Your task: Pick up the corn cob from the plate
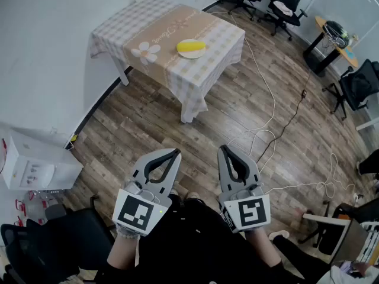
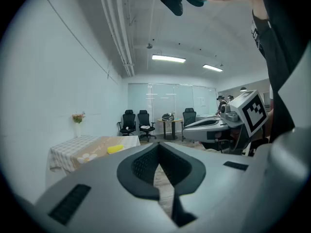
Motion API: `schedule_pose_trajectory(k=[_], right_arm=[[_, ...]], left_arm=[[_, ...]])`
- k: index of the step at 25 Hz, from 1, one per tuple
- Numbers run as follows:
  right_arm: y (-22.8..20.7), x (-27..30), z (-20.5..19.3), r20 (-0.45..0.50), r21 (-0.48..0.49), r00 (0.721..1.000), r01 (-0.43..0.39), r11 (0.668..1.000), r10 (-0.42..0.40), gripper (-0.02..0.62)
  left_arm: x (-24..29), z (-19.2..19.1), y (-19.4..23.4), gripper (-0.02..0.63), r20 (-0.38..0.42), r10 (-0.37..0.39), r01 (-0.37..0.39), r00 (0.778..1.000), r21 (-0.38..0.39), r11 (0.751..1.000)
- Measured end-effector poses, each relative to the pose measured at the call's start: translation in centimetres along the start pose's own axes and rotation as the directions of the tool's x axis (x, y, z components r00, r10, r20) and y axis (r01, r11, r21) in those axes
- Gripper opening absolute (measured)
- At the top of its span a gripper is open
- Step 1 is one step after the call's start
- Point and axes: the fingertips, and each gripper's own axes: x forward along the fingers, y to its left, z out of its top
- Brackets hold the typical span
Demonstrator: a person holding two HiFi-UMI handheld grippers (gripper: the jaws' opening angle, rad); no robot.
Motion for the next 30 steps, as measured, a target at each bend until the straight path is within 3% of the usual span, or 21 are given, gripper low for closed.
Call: schedule_pose_trajectory(k=[11, 30], right_arm=[[-0.2, -0.5, 0.0, 0.008, 0.004, 1.000, -0.012, 1.000, 0.012, 0.043], [-2.7, -3.8, -1.9, 0.027, -0.012, 0.997, -0.072, 0.997, 0.072, 0.044]], left_arm=[[0.0, 0.0, -0.2, 0.012, -0.004, 0.018, -0.018, 1.000, 0.003, 1.000], [0.5, 0.0, -3.5, 0.012, -0.003, 0.120, -0.120, 0.993, -0.019, 0.993]])
